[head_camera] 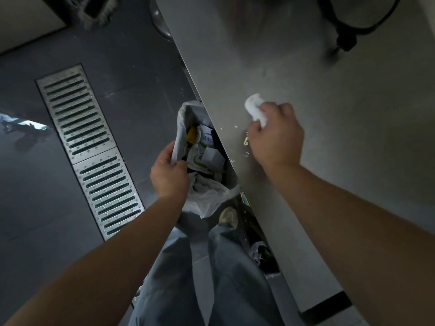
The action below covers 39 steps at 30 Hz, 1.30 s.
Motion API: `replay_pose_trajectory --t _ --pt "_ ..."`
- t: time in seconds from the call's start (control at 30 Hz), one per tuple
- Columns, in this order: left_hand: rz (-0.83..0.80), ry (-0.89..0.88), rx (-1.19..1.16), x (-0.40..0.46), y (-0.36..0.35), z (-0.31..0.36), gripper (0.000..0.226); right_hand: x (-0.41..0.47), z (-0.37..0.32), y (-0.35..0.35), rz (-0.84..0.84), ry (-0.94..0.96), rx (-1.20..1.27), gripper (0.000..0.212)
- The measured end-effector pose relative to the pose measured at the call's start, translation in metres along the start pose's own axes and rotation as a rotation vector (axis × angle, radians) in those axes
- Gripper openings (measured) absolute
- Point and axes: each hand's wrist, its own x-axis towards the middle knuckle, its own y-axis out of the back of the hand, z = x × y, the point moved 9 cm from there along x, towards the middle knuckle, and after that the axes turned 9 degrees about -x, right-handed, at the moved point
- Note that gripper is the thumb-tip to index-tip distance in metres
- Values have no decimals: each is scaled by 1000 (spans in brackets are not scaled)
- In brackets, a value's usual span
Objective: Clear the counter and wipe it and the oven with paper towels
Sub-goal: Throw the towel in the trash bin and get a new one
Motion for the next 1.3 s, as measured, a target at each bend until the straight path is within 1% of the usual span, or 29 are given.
replay_pose_trajectory --t 0.1,0.27,0.37,0.4,0.43,0.53,0.63,0.83,0.93,1.03,1.17,1.3 --pt "-28 -8 17 -2 -4 1 60 -24 -27 -6 -22 60 23 35" --pt "-63 -30 62 -5 -7 5 60 -58 -66 -17 -149 117 118 35" --pt "-80 -30 80 -4 -10 4 52 -71 -84 -28 -308 129 220 33" --pt "-79 -26 84 -4 -10 5 48 -74 -87 -28 -329 140 253 31" --pt "-79 -30 85 -4 -10 5 48 -73 -86 -22 -299 136 287 31" --pt "-88 -72 88 -5 -7 9 60 -54 -63 3 -104 23 364 31" --pt "-100 -71 61 -6 -5 13 61 -23 -28 18 22 -79 318 30" --pt "-111 -74 58 -5 3 15 60 22 29 19 67 -125 106 31" --pt "-116 -61 38 -5 4 15 58 30 35 13 51 -145 61 31" --pt "-113 -68 33 -5 4 18 58 16 14 0 17 -62 38 33" --pt "-111 -58 43 -5 2 24 57 -29 -23 -8 -44 94 97 34" --pt "-109 -63 67 -5 -1 29 57 -65 -56 -8 -186 265 196 31"
